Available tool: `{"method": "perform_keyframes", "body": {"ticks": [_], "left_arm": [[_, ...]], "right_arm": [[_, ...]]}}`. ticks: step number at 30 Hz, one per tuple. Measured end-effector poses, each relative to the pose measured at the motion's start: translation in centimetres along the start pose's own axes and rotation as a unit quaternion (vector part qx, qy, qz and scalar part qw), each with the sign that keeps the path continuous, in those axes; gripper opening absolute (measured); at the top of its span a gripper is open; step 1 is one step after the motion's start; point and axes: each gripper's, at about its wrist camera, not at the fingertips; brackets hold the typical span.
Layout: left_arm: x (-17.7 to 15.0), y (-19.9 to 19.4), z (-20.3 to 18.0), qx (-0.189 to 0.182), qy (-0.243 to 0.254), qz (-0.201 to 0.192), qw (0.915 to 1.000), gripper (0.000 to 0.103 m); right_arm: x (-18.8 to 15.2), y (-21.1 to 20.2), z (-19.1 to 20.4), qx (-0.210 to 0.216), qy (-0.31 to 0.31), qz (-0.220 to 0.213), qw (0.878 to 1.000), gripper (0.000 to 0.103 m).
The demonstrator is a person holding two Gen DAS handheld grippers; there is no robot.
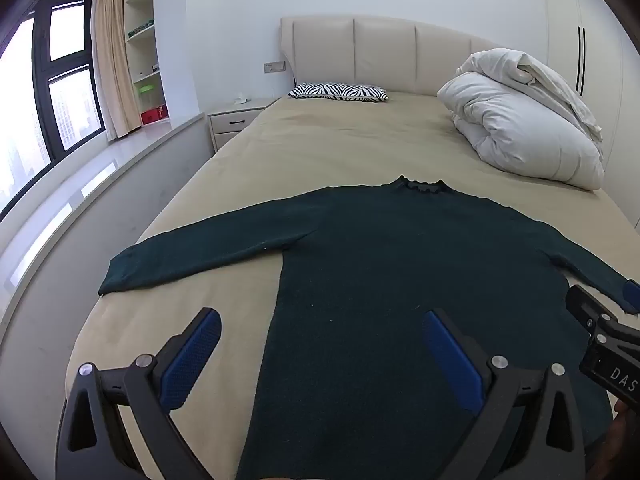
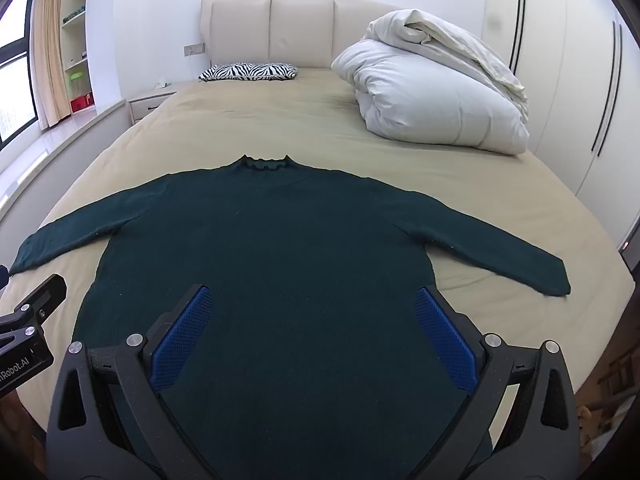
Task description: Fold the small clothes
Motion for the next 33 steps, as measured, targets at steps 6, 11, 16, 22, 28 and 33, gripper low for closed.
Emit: {"method": "perform_keyframes", "body": {"ticks": [6,11,16,22,28,33], "left_arm": [[0.0,0.0,-0.1,0.004,0.004,-0.002,1.0,0.103],[-0.1,0.0,-0.3,0.004,0.004,-0.003,1.0,0.103],[-0.4,0.0,-0.6,0.003,0.005,-0.003,1.0,0.103],[0.0,-0.1,-0.2,0.004,0.003,-0.002,1.0,0.103],[-0.8,0.0,0.5,0.005,0.005,0.001,1.0,0.103],[-0.9,0.0,0.6,0.005,0.005,0.002,1.0,0.103]], "right_arm": [[0.0,-0.1,-0.1,0.0,0.0,0.0,1.0,0.103],[0.1,-0.3,-0.3,-0.001,0.002,-0.002,1.0,0.103],[0.2,-0.3,-0.2,-0.001,0.0,0.001,1.0,0.103],[0.3,-0.3,0.0,0.0,0.0,0.003,1.0,0.103],[0.4,-0.1,0.3,0.0,0.0,0.006,1.0,0.103],[-0.4,0.3,0.4,0.001,-0.005,0.009,1.0,0.103]]}}
Point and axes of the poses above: each gripper's, at about its wrist camera, not at the fingertips, and y roughly the way its jaws point, z to its left, x to its top, and after that the axes turned 12 degrees about -z, right-handed
